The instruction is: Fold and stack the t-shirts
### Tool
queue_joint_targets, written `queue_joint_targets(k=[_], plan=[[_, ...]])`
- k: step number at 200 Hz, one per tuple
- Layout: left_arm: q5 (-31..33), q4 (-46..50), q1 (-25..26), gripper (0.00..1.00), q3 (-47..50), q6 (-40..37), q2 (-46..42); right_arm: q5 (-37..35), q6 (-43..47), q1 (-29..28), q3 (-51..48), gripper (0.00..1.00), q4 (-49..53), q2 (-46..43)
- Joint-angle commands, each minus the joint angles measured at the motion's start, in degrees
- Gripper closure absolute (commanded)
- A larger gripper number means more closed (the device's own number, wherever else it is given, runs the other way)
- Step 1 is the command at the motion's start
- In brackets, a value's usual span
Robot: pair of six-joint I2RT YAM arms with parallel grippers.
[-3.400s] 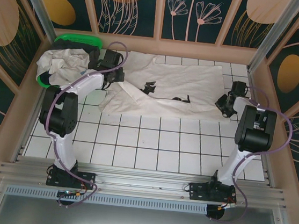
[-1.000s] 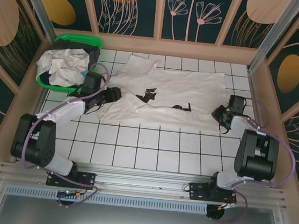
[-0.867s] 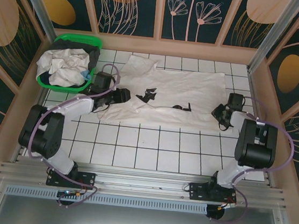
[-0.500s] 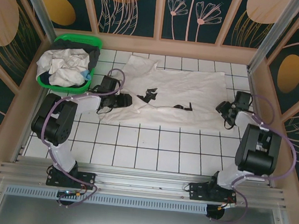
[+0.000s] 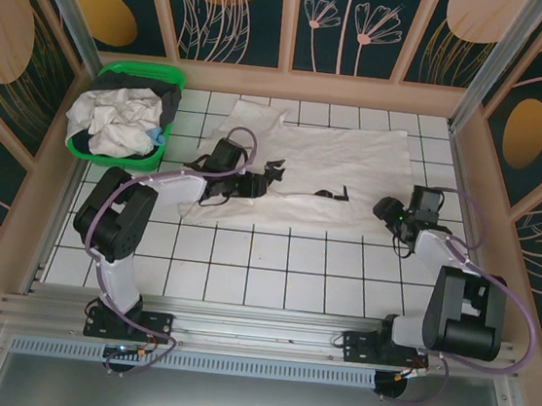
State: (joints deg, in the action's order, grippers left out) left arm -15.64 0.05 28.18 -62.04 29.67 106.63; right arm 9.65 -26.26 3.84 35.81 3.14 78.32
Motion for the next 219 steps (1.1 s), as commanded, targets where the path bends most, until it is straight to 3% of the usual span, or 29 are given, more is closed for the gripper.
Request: queue_joint_targets(k=[1, 28, 53, 79, 152, 174, 211, 219], plan=[[1.1, 0.6, 0.0, 0.49, -0.5, 1.8, 1.2, 1.4, -0.9, -0.6, 1.1, 0.36, -3.0, 2.2], [5.2, 3.5, 0.2, 0.54, -0.1, 2.2, -0.8, 0.8, -0.2, -0.5, 1.8, 0.36, -3.1, 4.2], [10.5, 5.7, 0.2, 0.49, 4.1, 3.2, -6.4, 1.0, -0.3, -0.5, 2.5, 0.36, -3.9, 6.5], [10.0, 4.7, 1.8, 0.48, 6.0, 4.9, -8.1, 2.0, -0.5, -0.4, 3.3, 0.36, -5.4, 9.3], [8.2, 6.1, 3.8, 0.55, -0.9, 5.1, 0.0, 3.3, -0.3, 0.0, 2.9, 0.36, -7.5, 12.6], [7.6, 6.6, 3.8, 0.67, -2.8, 4.8, 0.9, 3.6, -0.2, 0.3, 2.7, 0.36, -7.7, 12.7], [7.6, 10.0, 3.8, 0.99, -7.6, 2.4, 2.9, 4.2, 0.0, 1.4, 1.9, 0.36, -8.0, 12.0], [7.8, 11.0, 3.8, 1.00, -8.8, 1.5, 3.0, 4.2, 0.0, 1.6, 1.8, 0.36, -7.8, 11.8]])
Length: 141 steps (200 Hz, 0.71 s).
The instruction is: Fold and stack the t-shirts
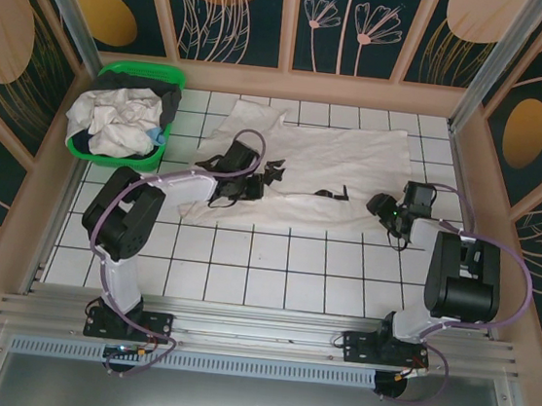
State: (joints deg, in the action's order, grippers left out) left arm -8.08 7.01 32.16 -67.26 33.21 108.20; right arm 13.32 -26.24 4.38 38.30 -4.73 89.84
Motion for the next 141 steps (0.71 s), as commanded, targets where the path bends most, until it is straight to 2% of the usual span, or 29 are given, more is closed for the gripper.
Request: queue_joint_targets(k=[1, 46, 74, 92, 105, 115, 141], plan=[[0.2, 4.1, -0.2, 1.00, -3.7, -2.1, 1.4, 0.6, 0.0, 1.1, -0.7, 0.36, 0.1, 0.3], [0.5, 10.4, -0.2, 1.00, -15.1, -6.7, 6.9, 1.1, 0.0, 1.3, -0.8, 0.36, 0.1, -0.3], [-0.9, 19.8, -0.2, 1.00, -29.6, -13.1, 15.7, 1.3, 0.0, 1.3, -0.9, 0.36, 0.5, -0.3], [0.4, 23.1, -0.3, 0.88, -36.8, -15.7, 19.6, 1.3, 0.0, 1.3, -0.9, 0.36, 0.9, -0.7], [0.5, 24.7, -0.5, 0.84, -41.3, -16.8, 21.6, 1.1, -0.1, 1.3, -1.0, 0.36, 1.3, -1.4], [0.0, 25.3, -0.9, 0.72, -44.6, -17.3, 22.9, 0.9, 0.0, 1.1, -1.3, 0.36, 1.7, -2.3], [-3.8, 26.9, -2.2, 0.55, -53.2, -17.4, 26.3, -1.1, 0.3, -0.9, -2.1, 0.36, 3.0, -5.9]])
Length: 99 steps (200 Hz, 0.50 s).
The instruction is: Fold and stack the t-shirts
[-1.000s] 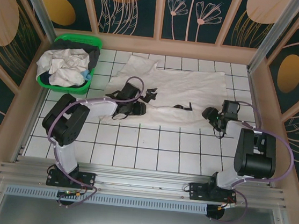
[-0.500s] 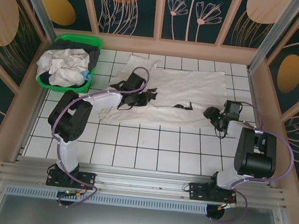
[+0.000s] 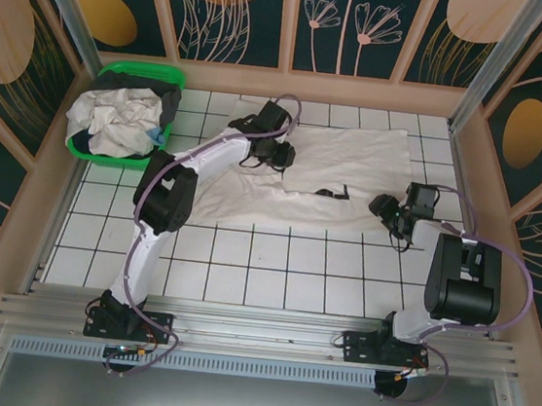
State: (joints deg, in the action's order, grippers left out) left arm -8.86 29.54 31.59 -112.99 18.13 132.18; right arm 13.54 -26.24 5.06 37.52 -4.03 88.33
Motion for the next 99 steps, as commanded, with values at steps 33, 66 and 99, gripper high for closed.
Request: queue_joint_targets(k=[33, 66, 99], plan=[[-6.1, -4.8, -5.9, 0.51, 7.1, 2.0, -7.8, -1.7, 2.1, -12.8, -0.3, 0.36, -0.9, -8.2], [-3.8, -21.4, -12.7, 0.42, 39.9, 8.3, -31.2, -0.7, 3.7, -25.0, 8.3, 0.36, -4.5, -1.5], [0.3, -22.1, -13.0, 0.41, 56.6, 7.9, -42.4, -4.0, 8.7, -34.1, 25.6, 0.36, -0.1, 13.5]])
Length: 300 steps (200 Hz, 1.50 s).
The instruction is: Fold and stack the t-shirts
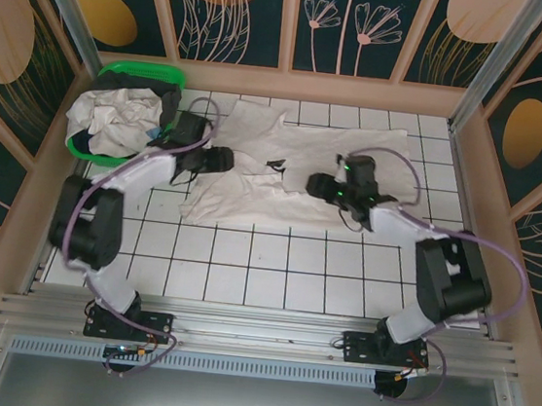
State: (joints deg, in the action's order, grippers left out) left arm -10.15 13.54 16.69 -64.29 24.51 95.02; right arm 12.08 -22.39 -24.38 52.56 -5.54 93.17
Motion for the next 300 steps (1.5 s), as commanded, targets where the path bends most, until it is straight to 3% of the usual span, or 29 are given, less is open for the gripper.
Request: queue_joint_targets(k=[1, 52, 75, 101, 130, 167, 206, 278, 300], plan=[[1.7, -6.2, 1.9, 0.41, 8.0, 1.5, -5.5, -2.8, 4.9, -4.8, 11.1, 0.36, 1.7, 9.2], [2.4, -9.4, 0.7, 0.46, 19.3, 2.8, -5.7, -6.8, 8.2, -8.0, 34.1, 0.44, 14.1, 28.8], [2.3, -9.9, -0.1, 0.48, 20.2, 2.6, -4.8, -10.1, 9.8, -9.7, 39.8, 0.45, 18.6, 34.0], [1.8, -10.4, -0.8, 0.52, 21.0, 2.5, -4.0, -12.2, 9.9, -10.5, 43.2, 0.52, 21.3, 37.2], [1.3, -10.8, -1.5, 0.60, 22.1, 2.5, -3.9, -14.1, 9.6, -10.7, 43.7, 0.59, 22.4, 37.2], [2.1, -10.4, -1.9, 0.69, 23.6, 2.4, -4.3, -15.6, 9.3, -11.0, 43.1, 0.82, 22.4, 34.3], [2.2, -10.1, -2.2, 0.70, 24.9, 2.6, -4.1, -14.1, 6.6, -10.5, 38.5, 0.96, 18.0, 28.3], [2.8, -10.4, -2.8, 0.76, 26.8, 3.2, -3.4, -13.2, 1.9, -5.3, 31.5, 1.00, 11.5, 27.7], [2.8, -10.8, -3.0, 0.78, 28.0, 3.3, -3.5, -11.6, -0.6, -3.1, 30.3, 0.95, 10.6, 28.9]])
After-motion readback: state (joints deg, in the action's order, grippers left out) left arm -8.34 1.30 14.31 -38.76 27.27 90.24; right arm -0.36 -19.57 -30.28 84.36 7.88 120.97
